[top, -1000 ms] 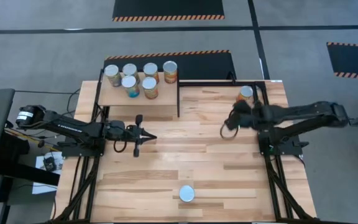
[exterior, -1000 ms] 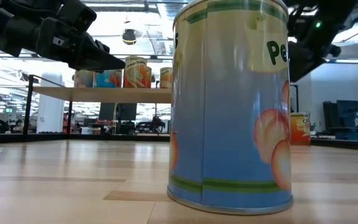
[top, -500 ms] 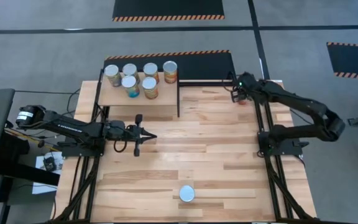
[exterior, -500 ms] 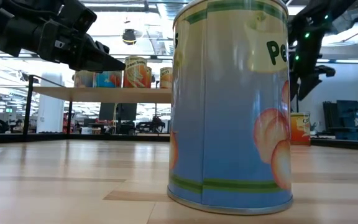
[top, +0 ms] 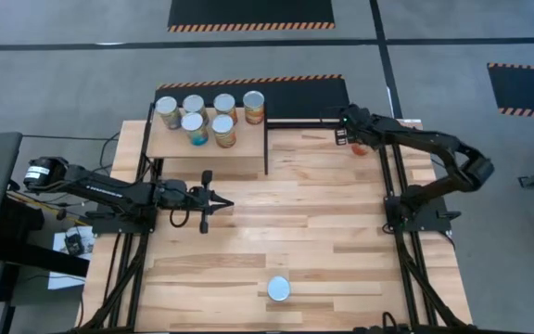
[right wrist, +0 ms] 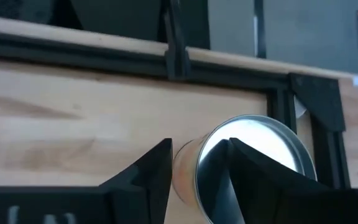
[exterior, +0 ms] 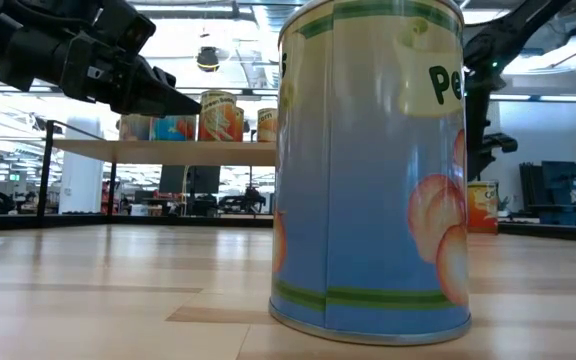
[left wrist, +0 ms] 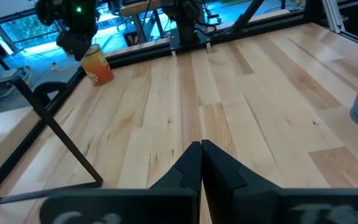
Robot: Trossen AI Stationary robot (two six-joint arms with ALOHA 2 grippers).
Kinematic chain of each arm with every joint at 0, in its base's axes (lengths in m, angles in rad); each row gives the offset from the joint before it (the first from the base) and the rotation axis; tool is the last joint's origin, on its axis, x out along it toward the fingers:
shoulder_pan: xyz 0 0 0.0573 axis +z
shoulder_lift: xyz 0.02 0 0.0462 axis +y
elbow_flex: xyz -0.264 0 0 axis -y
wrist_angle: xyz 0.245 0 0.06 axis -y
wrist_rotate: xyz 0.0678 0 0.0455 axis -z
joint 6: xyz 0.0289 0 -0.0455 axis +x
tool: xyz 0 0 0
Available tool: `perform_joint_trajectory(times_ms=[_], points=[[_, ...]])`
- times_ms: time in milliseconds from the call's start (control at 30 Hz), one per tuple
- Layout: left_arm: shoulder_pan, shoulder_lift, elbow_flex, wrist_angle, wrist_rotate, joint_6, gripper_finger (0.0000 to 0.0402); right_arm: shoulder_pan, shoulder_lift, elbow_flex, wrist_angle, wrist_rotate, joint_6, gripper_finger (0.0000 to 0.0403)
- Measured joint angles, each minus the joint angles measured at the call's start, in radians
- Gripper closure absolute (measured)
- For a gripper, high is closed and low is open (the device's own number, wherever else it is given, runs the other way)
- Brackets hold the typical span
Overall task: Pick and place cans onto a shelf
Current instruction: Put the canned corn on the shelf aligned with the other canned corn
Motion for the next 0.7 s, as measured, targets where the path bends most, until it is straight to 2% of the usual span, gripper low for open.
perform_joint_trajectory(times_ms=[200, 333, 533, 700], points=[[0.000, 0.000, 0.000, -0.004, 0.000, -0.001, 0.0401, 0.014, 0.044, 0.003, 0.029, 0.052, -0.029, 0.0253], [0.000, 0.000, 0.000, -0.011, -0.001, -0.001, 0.0401, 0.029, 0.047, 0.003, 0.030, 0.069, -0.058, 0.0306], [0.000, 0.000, 0.000, -0.019, -0.001, -0.006, 0.0401, 0.051, 0.031, 0.003, 0.025, 0.033, -0.063, 0.0390], [0.000, 0.000, 0.000, -0.019, -0.043, -0.021, 0.0401, 0.117, -0.044, -0.004, 0.002, -0.071, -0.105, 0.0385]])
